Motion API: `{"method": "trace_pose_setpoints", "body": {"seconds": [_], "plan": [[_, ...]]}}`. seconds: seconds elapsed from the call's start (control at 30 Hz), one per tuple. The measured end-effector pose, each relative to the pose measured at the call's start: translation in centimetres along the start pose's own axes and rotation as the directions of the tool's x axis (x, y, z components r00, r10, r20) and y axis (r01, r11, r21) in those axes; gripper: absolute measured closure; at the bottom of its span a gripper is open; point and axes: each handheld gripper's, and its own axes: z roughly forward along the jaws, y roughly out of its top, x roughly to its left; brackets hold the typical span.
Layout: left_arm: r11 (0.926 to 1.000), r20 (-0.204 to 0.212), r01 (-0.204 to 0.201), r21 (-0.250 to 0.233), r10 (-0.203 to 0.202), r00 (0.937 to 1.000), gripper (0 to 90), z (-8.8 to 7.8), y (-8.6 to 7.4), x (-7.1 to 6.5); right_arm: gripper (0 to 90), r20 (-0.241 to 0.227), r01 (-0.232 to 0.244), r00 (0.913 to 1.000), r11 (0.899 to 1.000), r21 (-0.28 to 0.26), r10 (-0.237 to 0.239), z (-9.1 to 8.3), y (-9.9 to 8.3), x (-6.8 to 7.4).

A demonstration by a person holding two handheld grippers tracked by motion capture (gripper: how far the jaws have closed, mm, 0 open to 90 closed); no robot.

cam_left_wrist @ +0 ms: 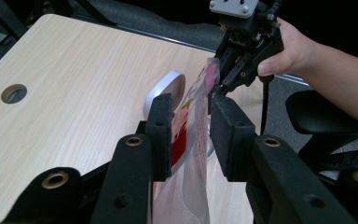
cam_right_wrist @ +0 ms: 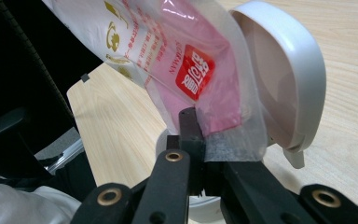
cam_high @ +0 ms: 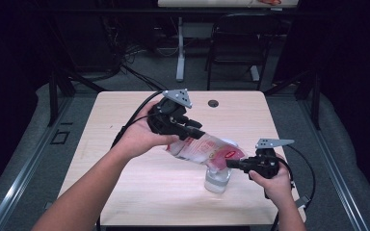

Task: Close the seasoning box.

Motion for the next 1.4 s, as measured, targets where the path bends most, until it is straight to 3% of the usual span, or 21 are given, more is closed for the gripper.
{"method": "trace_pose_setpoints", "body": {"seconds": [0.27, 0.4, 0.93, 1.4], "plan": [[1.0000, -0.002, 0.001, -0.005, -0.001, 1.0000, 64.1, 0.1, -0.2, 0.0, 90.0, -0.003, 0.002, 1.0000, 1.000, -0.001, -0.002, 0.0, 0.0, 0.0], [0.9999, 0.001, 0.010, -0.006, -0.010, 1.0000, 67.5, 0.0, -0.4, 0.1, 90.0, -0.004, 0.001, 1.0000, 1.000, -0.002, -0.001, 0.0, 0.0, 0.0], [0.9996, -0.011, 0.013, 0.024, -0.012, 0.9999, 66.0, -0.1, -0.8, 0.3, 90.0, -0.003, 0.003, 1.0000, 1.000, -0.004, -0.003, 0.0, -0.1, -0.1], [0.9987, -0.001, 0.047, 0.022, -0.047, 0.9989, 62.5, 0.0, -2.0, 0.7, 90.0, -0.002, -0.009, 1.0000, 1.000, -0.008, 0.009, 0.0, -0.2, -0.2]]}}
